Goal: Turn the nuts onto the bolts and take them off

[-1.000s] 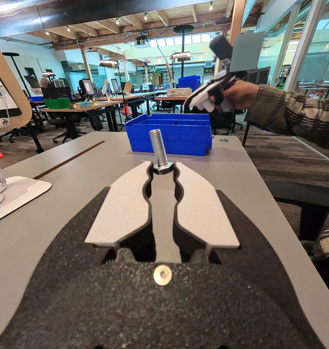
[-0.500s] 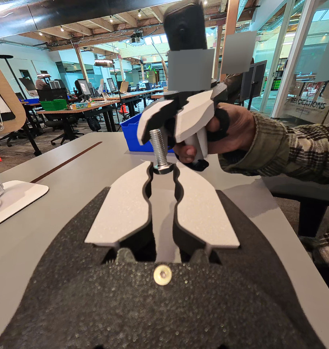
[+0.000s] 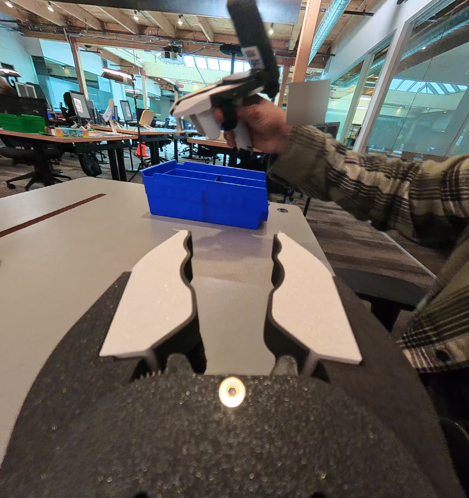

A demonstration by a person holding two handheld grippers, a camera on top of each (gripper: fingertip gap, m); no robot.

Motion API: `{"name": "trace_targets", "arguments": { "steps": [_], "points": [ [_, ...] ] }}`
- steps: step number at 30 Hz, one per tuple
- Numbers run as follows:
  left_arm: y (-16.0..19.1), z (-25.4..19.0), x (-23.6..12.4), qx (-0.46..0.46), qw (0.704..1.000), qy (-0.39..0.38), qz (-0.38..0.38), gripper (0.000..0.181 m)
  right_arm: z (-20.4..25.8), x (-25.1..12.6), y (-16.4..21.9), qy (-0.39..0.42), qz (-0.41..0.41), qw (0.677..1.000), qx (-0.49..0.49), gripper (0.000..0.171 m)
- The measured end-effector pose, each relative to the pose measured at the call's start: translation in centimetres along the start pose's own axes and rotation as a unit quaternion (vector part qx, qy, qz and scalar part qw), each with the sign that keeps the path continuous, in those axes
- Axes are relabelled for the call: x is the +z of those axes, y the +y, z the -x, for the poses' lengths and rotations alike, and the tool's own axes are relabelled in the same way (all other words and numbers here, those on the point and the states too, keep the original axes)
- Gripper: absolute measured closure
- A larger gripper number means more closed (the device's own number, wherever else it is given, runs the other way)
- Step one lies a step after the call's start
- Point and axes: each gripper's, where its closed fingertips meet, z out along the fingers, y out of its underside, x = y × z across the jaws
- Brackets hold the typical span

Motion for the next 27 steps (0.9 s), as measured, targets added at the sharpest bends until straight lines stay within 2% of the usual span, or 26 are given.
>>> {"name": "trace_targets", "arguments": {
  "steps": [2, 5, 8, 11, 13, 16, 19, 23, 27],
  "points": [
    [0.1, -0.3, 0.2, -0.001, 1.000, 0.008, 0.001, 0.124, -7.3, -1.0, 4.5, 0.074, 0.076, 0.993, 0.055, 0.162],
    [0.5, -0.4, 0.4, 0.003, 1.000, 0.008, 0.010, 0.124, -13.0, -1.2, 10.5, 0.108, 0.145, 0.973, 0.143, 0.161],
    [0.8, 0.0, 0.3, 0.002, 1.000, 0.003, 0.015, 0.126, -14.7, -0.8, 14.4, 0.114, 0.197, 0.959, 0.169, 0.161],
    [0.7, 0.3, 0.2, -0.005, 1.000, 0.001, 0.011, 0.128, -15.3, -0.8, 16.3, 0.126, 0.237, 0.952, 0.150, 0.161],
    [0.6, 0.4, 0.1, -0.006, 1.000, 0.000, 0.007, 0.129, -15.4, -0.8, 15.9, 0.128, 0.225, 0.955, 0.145, 0.147],
    [0.7, 0.5, 0.1, -0.009, 1.000, -0.002, 0.008, 0.130, -14.7, -1.4, 14.3, 0.129, 0.196, 0.962, 0.138, 0.141],
    [0.6, 0.6, 0.0, -0.008, 1.000, -0.004, 0.007, 0.130, -12.3, -2.8, 10.9, 0.126, 0.128, 0.975, 0.132, 0.138],
    [0.5, 0.8, -0.1, 0.002, 1.000, -0.015, 0.007, 0.132, -5.9, -5.2, 5.5, 0.109, 0.010, 0.989, 0.098, 0.136],
    [0.4, 1.3, -0.4, 0.008, 1.000, -0.029, 0.008, 0.133, 2.0, -6.6, 2.7, 0.090, -0.083, 0.991, 0.054, 0.135]
  ]
}}
